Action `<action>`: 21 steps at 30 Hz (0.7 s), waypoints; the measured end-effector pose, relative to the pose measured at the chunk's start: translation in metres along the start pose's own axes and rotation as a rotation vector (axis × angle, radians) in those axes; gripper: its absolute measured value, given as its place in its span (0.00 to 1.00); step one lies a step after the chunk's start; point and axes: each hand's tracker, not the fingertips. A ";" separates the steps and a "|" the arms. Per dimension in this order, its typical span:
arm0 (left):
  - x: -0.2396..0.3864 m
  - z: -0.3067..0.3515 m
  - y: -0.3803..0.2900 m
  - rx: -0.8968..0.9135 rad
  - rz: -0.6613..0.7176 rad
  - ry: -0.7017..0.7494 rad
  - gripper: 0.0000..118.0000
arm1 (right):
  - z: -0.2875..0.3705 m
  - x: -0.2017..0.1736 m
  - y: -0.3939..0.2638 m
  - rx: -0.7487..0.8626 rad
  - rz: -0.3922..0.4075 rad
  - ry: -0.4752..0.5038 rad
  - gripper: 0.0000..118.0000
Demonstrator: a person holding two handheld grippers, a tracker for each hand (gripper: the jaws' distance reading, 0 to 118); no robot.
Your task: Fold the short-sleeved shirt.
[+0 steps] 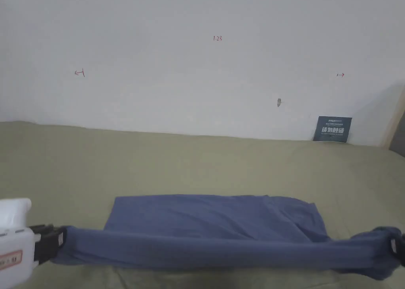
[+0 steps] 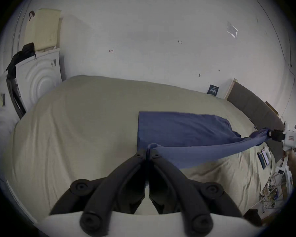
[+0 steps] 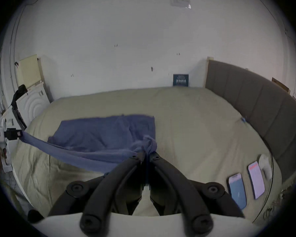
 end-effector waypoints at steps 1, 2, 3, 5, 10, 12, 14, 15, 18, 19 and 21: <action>0.001 0.001 0.000 -0.004 -0.001 0.001 0.02 | 0.005 0.001 -0.014 -0.021 -0.006 -0.001 0.06; -0.003 0.007 -0.018 -0.004 -0.001 0.003 0.02 | 0.009 0.002 -0.026 -0.035 -0.010 0.003 0.06; -0.013 0.019 -0.061 -0.008 0.000 0.003 0.02 | 0.014 0.002 -0.037 -0.036 -0.017 0.004 0.06; -0.020 0.027 -0.086 -0.017 0.001 0.005 0.02 | 0.023 0.000 -0.060 -0.051 -0.028 0.009 0.06; -0.015 0.046 -0.130 -0.050 0.042 0.018 0.02 | 0.032 0.001 -0.102 -0.104 -0.060 0.011 0.06; -0.012 0.051 -0.143 -0.064 0.050 0.021 0.02 | 0.033 0.002 -0.116 -0.122 -0.067 0.010 0.06; -0.009 0.052 -0.159 -0.086 0.043 0.031 0.02 | 0.031 0.001 -0.129 -0.152 -0.076 0.001 0.06; -0.010 0.052 -0.163 -0.094 0.045 0.034 0.02 | 0.029 0.002 -0.134 -0.166 -0.088 -0.001 0.06; -0.005 0.050 -0.177 -0.125 0.058 0.037 0.02 | 0.019 0.009 -0.150 -0.193 -0.100 -0.014 0.06; -0.012 0.045 -0.179 -0.136 0.069 0.030 0.02 | 0.017 0.010 -0.153 -0.200 -0.105 -0.018 0.07; -0.011 0.044 -0.183 -0.138 0.061 0.025 0.07 | 0.016 0.011 -0.157 -0.214 -0.104 -0.032 0.20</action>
